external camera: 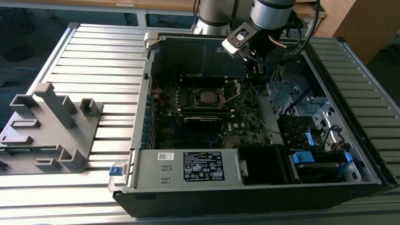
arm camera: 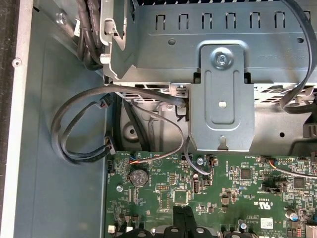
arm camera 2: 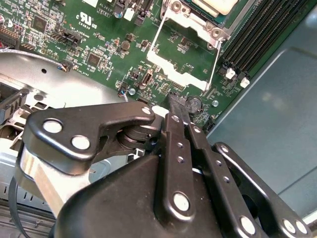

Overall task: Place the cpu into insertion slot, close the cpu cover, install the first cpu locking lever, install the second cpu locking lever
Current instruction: 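Close the cpu cover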

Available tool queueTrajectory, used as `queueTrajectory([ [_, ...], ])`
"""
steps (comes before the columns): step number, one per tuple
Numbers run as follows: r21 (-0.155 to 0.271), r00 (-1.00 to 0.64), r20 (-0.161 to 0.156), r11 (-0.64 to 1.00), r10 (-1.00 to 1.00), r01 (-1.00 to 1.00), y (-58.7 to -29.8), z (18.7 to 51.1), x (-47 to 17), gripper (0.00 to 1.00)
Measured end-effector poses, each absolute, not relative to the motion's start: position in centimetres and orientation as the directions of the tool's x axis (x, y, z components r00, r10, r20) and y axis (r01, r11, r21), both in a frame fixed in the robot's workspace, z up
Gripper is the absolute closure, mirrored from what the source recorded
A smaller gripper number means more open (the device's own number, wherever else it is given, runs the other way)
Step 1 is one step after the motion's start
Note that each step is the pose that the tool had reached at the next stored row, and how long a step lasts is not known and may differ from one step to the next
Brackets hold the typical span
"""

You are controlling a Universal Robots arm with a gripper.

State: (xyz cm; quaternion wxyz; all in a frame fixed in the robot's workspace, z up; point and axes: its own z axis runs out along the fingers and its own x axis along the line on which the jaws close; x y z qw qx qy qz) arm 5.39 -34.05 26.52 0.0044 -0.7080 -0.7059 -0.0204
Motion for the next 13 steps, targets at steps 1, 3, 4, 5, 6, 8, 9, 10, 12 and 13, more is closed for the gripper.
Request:
queueTrajectory([
  [1,0.023,0.002,0.035,-0.003,0.999,1.0,-34.05,26.51,5.39,0.89],
  [3,0.023,0.002,0.035,-0.003,0.999,1.0,-34.05,26.47,5.39,0.89],
  [4,0.023,0.002,0.035,-0.003,0.999,1.0,-34.05,26.47,5.39,0.89],
  [5,0.023,0.002,0.035,-0.003,0.999,1.0,-34.05,26.45,5.39,0.89],
  [6,0.023,0.002,0.035,-0.003,0.999,1.0,-34.05,26.43,5.39,0.89],
  [8,0.023,0.002,0.035,-0.003,0.999,1.0,-34.05,26.43,5.39,0.89],
  [9,0.023,0.002,0.035,-0.003,0.999,1.0,-34.05,26.41,5.39,0.89],
  [10,0.023,0.002,0.035,-0.003,0.999,1.0,-34.04,26.38,5.39,0.89],
  [12,0.023,0.002,0.035,-0.003,0.999,1.0,-34.05,26.37,5.39,0.89],
  [13,0.023,0.002,0.035,-0.003,0.999,1.0,-34.05,26.37,5.39,0.89],
])
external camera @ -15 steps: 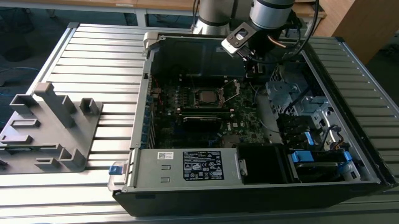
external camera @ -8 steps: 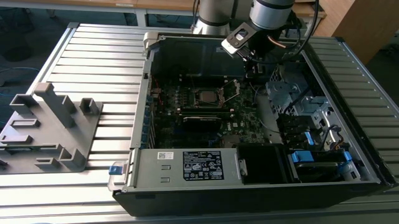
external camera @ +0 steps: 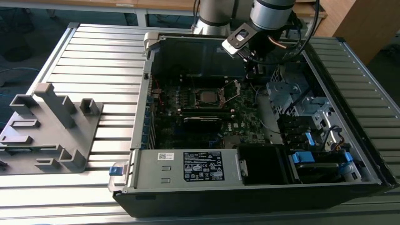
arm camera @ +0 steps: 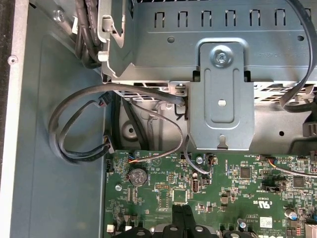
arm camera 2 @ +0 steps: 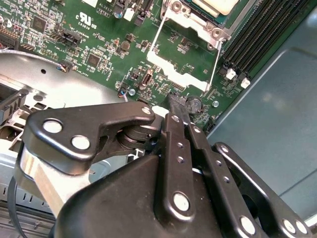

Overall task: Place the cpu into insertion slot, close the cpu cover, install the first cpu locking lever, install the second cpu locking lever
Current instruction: 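Close the cpu cover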

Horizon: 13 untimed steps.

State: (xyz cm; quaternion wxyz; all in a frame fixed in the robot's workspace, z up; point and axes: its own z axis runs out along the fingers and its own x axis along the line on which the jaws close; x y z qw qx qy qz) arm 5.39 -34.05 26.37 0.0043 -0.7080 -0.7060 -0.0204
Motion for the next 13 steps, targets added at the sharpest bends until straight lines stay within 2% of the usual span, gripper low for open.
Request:
queueTrajectory([
  [13,0.023,0.002,0.035,-0.003,0.999,1.0,-34.05,26.08,5.39,0.89],
])
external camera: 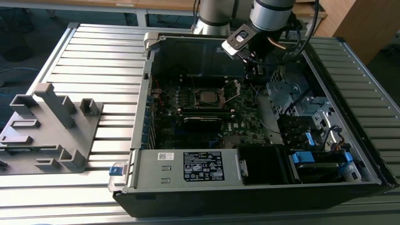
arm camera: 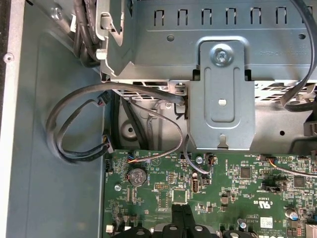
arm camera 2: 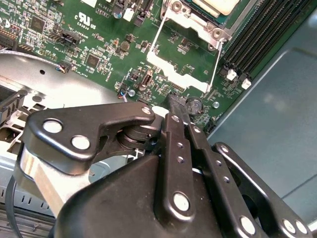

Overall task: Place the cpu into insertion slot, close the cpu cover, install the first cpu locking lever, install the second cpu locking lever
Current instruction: 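Close the cpu cover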

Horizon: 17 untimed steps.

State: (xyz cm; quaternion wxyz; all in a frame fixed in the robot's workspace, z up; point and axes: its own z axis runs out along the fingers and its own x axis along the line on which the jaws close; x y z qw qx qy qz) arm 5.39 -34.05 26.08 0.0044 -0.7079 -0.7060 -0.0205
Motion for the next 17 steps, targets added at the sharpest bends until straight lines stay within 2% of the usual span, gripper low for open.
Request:
queueTrajectory([
  [17,0.023,0.002,0.035,-0.003,0.999,1.0,-34.0,24.2,5.5,0.89],
])
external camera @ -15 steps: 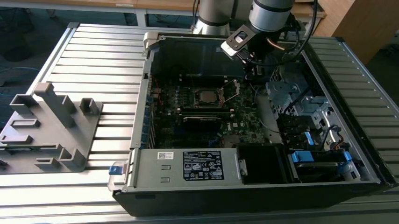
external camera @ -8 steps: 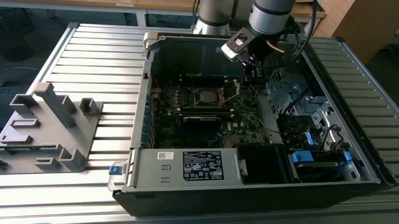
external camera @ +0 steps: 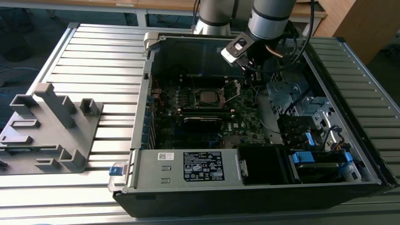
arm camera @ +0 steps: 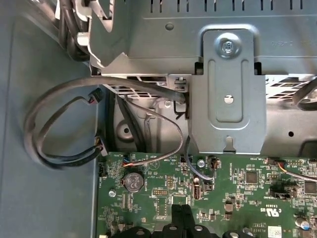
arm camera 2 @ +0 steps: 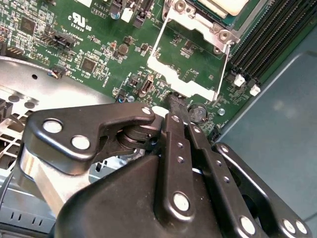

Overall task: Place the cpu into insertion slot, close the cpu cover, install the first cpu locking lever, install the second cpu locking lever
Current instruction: 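Close the cpu cover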

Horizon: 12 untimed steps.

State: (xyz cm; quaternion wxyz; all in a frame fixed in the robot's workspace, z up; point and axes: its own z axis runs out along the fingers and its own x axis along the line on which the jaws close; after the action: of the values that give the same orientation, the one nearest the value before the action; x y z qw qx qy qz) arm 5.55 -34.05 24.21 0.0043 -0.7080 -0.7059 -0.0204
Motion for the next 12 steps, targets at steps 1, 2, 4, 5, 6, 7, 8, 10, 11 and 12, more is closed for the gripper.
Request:
queueTrajectory([
  [1,0.023,0.002,0.035,-0.003,0.999,1.0,-34.05,24.15,5.55,0.89],
  [2,0.023,0.002,0.035,-0.003,0.999,1.0,-34.05,24.06,5.55,0.89],
  [4,0.023,0.002,0.035,-0.003,0.999,1.0,-34.05,23.88,5.55,0.89],
  [5,0.023,0.002,0.035,-0.003,0.999,1.0,-34.05,23.83,5.55,0.89],
  [6,0.023,0.002,0.035,-0.003,0.999,1.0,-34.05,23.83,5.55,0.89],
  [7,0.023,0.002,0.035,-0.003,0.999,1.0,-34.05,23.83,5.55,0.89],
  [8,0.023,0.002,0.035,-0.003,0.999,1.0,-34.05,23.82,5.54,0.89],
  [10,0.023,0.002,0.035,-0.003,0.999,1.0,-34.05,23.8,5.45,0.89],
  [11,0.023,0.002,0.035,-0.003,0.999,1.0,-34.05,23.8,5.34,0.89],
  [12,0.023,0.002,0.035,-0.003,0.999,1.0,-34.04,23.8,5.19,0.89],
])
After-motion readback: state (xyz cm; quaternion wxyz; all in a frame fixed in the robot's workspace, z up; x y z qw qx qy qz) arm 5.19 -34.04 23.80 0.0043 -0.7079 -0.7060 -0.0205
